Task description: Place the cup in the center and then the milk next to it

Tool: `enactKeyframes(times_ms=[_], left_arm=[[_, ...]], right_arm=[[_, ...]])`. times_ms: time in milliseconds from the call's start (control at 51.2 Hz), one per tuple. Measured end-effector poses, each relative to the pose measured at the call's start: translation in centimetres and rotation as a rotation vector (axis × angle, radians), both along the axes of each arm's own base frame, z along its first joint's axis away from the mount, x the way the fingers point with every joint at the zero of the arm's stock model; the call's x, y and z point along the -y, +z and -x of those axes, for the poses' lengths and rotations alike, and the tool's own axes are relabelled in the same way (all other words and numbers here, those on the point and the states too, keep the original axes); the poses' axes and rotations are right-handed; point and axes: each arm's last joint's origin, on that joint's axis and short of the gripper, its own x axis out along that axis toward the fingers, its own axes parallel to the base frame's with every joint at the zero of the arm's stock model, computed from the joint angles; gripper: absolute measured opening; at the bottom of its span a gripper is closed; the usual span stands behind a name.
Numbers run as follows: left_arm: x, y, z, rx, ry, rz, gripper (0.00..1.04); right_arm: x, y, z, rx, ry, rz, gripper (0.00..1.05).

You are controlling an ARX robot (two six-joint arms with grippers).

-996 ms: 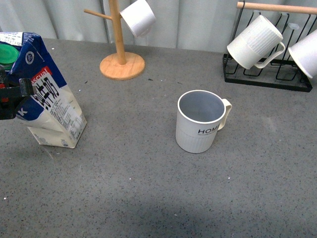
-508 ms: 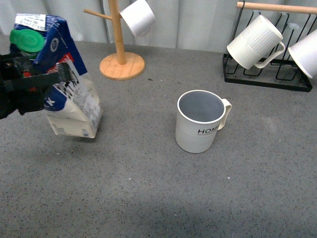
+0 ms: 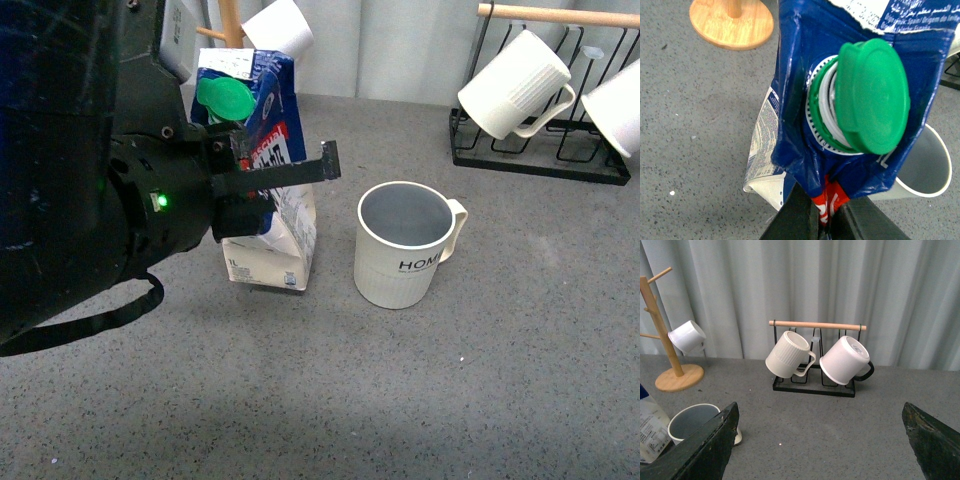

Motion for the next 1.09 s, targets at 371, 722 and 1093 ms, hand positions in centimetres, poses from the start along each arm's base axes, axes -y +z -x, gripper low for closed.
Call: enactKeyframes(times_ms=[371, 722, 1093], left_arm=[[1.1, -1.0, 0.3, -0.046, -0.001, 0.010, 0.04], [1.2, -0.9, 0.2, -0.049, -0.001, 0.021, 0.41], [1.2, 2.0, 0.6, 0.019, 0.001, 0.058, 1.00]], right_arm=[[0.0, 0.0, 0.0, 0.000, 0.000, 0.000, 0.95], [0.0, 0.0, 0.0, 0.000, 0.000, 0.000, 0.95], [0.0, 0.0, 0.0, 0.000, 0.000, 0.000, 0.95]])
